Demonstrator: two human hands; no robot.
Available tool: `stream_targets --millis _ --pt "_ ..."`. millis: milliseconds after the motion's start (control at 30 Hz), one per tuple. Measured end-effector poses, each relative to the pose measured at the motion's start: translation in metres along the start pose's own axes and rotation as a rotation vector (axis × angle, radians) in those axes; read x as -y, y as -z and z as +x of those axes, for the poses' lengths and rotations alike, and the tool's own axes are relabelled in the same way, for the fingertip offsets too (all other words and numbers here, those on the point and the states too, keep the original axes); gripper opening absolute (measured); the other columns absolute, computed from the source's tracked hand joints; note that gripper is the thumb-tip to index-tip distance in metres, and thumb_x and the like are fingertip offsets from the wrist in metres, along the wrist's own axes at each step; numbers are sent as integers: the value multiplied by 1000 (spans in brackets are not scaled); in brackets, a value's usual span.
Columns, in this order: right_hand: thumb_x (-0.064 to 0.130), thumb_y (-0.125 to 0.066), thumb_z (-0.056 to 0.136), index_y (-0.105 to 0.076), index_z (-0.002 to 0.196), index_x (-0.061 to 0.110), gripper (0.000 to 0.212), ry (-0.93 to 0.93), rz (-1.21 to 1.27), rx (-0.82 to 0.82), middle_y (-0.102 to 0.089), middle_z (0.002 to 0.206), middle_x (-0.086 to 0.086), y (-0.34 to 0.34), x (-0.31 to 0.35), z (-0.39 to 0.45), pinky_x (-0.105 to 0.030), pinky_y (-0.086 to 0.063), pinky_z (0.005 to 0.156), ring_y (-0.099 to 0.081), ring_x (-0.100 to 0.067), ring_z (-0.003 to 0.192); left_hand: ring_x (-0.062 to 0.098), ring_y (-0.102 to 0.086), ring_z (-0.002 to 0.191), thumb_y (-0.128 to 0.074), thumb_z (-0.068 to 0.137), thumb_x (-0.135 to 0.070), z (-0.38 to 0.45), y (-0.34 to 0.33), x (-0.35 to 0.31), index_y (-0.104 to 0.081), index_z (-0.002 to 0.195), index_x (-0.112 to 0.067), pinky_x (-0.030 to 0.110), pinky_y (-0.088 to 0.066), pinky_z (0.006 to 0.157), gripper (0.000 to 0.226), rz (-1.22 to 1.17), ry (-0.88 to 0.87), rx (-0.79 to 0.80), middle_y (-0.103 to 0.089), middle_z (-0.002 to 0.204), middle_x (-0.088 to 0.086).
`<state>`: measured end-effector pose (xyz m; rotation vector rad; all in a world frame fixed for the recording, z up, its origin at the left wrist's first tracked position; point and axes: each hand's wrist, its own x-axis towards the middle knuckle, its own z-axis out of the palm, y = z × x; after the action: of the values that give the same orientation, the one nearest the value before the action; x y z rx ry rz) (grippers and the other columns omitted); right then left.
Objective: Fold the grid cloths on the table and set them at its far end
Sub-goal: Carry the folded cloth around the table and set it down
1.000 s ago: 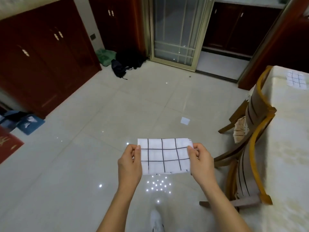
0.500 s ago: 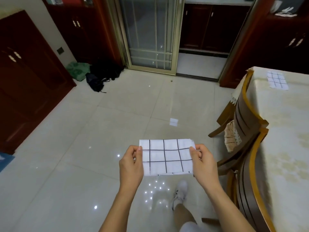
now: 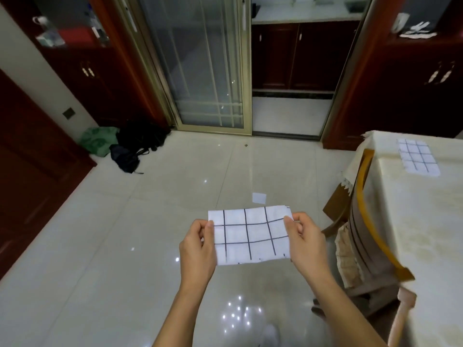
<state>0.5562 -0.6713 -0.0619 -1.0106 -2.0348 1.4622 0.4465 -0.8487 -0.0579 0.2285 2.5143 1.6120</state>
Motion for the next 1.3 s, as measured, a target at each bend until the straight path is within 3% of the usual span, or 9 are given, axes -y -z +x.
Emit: stream_targets --millis 133,233,333,500,700,867,1000,1167,1300 --pt "25 -52 100 -60 85 21 17 -16 4 -17 -63 69 -12 12 -5 46 -23 -41 50 -53 -21 60 12 -55 65 -51 101 -25 33 -36 -15 -60 79 -19 30 -44 60 24 -8 4 12 -64 72 0" --pt "24 -53 100 -61 87 20 15 -18 13 -28 -62 65 0 18 -8 75 -19 -44 51 -59 -16 61 14 -58 67 -51 101 -25 57 -58 -25 -60 79 -19 31 -46 61 24 0 -4 30 -66 74 1" --pt "22 -52 100 -60 88 18 15 -40 16 -36 -58 62 6 23 -9 103 -12 -41 48 -57 -1 58 9 -56 65 -52 101 -24 79 -78 -33 -60 79 -19 23 -43 59 24 9 -22 52 -65 72 -1" --pt "22 -54 99 -59 83 16 18 -45 -2 -94 -45 50 12 27 -16 147 -15 -38 48 -45 -1 51 7 -55 63 -52 101 -24 121 -115 -42 -60 79 -18 18 -41 55 24 18 -58 115 -65 72 0" --pt "21 -54 100 -60 85 13 17 -79 -32 -182 -49 53 12 25 -15 222 -10 -39 51 -51 3 55 4 -58 65 -52 102 -23 196 -166 -59 -60 80 -18 14 -43 55 24 -2 -76 210 -66 74 0" --pt "29 -53 99 -59 83 20 19 -133 -87 -258 -53 57 2 13 -7 305 -38 -50 54 -51 -16 55 11 -51 60 -51 102 -26 283 -211 -78 -59 78 -20 22 -41 55 26 -13 -44 289 -64 73 8" --pt "29 -53 98 -56 80 23 20 -131 -99 -316 -48 52 8 4 5 368 -38 -45 60 -44 -11 52 12 -43 55 -50 102 -29 348 -239 -98 -58 79 -18 29 -40 53 27 -10 -65 350 -55 64 3" --pt "26 -54 98 -58 80 21 19 -152 -80 -366 -54 55 3 -1 10 416 -27 -39 54 -45 -9 52 8 -41 55 -51 102 -28 401 -270 -114 -57 79 -16 20 -36 52 27 -10 -112 417 -54 66 11" --pt "25 -54 99 -58 80 19 20 -194 -98 -415 -50 53 2 9 6 440 -36 -41 56 -42 -11 51 5 -40 52 -50 102 -28 423 -299 -125 -57 79 -18 17 -36 51 27 -1 -128 485 -51 62 1"
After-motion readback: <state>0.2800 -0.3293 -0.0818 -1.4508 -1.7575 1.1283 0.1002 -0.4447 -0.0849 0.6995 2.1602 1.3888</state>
